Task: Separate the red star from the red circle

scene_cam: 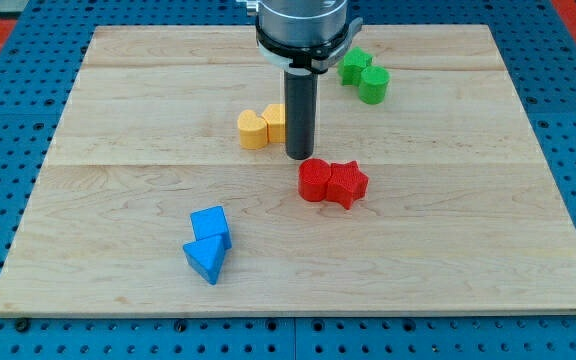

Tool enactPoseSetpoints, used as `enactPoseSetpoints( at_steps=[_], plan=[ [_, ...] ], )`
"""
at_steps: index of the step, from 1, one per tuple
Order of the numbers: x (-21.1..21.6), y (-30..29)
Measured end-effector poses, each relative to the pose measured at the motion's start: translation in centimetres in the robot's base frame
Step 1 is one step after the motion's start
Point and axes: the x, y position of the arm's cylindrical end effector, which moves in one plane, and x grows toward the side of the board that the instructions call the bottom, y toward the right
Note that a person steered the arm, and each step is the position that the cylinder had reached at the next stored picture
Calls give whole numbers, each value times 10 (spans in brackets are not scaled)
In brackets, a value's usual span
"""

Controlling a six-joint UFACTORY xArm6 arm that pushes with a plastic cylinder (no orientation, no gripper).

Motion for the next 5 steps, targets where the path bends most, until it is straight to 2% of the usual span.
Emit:
enactPoseSetpoints(
  at_steps=[4, 5],
  plan=[
    [0, 0],
    [9, 37]
  ],
)
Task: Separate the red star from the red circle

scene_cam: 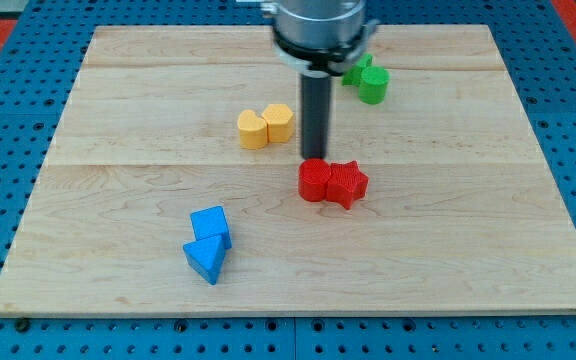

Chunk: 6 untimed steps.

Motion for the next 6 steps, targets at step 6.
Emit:
enactPoseSetpoints(
  at_steps=[6],
  plan=[
    [65, -7]
  ],
)
